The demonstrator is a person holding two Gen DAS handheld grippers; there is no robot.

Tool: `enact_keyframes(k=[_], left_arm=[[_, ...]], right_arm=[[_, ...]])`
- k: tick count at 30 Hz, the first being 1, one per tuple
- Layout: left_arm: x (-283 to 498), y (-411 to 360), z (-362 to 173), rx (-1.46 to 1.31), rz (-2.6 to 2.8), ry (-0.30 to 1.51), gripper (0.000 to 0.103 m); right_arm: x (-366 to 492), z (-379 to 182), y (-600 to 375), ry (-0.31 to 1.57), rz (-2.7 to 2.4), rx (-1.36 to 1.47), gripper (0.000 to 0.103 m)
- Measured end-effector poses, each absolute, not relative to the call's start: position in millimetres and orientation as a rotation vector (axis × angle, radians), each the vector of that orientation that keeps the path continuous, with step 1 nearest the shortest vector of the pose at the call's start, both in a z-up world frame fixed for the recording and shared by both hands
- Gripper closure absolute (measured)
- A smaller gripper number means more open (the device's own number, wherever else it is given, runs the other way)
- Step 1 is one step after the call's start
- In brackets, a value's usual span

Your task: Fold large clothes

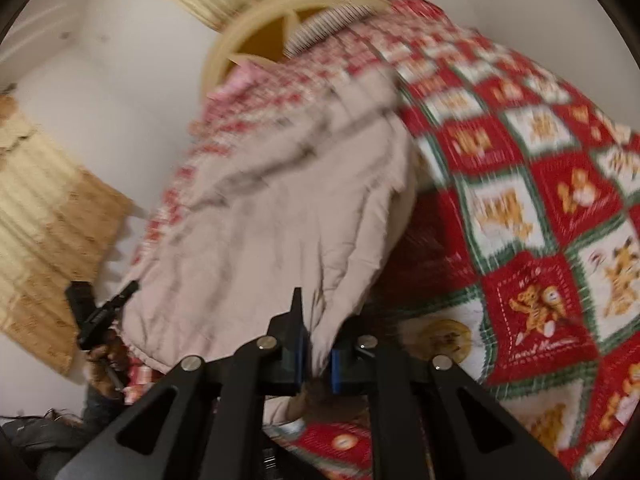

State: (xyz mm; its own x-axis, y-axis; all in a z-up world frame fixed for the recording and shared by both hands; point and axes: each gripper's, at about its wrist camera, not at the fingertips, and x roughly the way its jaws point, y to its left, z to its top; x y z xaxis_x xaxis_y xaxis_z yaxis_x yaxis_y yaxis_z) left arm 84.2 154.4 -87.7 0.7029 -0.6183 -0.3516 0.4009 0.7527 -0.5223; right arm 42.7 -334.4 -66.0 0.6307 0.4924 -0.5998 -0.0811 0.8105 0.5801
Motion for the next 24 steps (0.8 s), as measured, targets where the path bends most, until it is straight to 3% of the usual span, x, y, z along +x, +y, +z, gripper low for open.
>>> enact_keyframes(k=[5,9,15,22,23,24], left_arm=[[61,159,-29,-0.477,-0.666,0.392,0.095],[99,168,-20,-0.495,-0.643,0.401,0.095],[197,183,-43,-0.541,-0.537,0.552,0.087],[213,215,-32,-0.640,-0.575,0.603,0.078],[207,222,-25,-0.606,-0.503,0.557,0.063],[203,228,-19,-0.577,-0.424,0.517,0.034]], right_arm=[[10,7,-338,0.629,0.408,0.555,0.091],[38,30,-365,0.521,0.378,0.666,0.091],[156,0,-389,0.584,0.259,0.820,0.092],[257,-44,-406,0.695,0.145,0.890,0.092],[266,-50,-407,0.707,0.135,0.900,0.092],[277,-57,-408,0.725,0.119,0.900,0.092]])
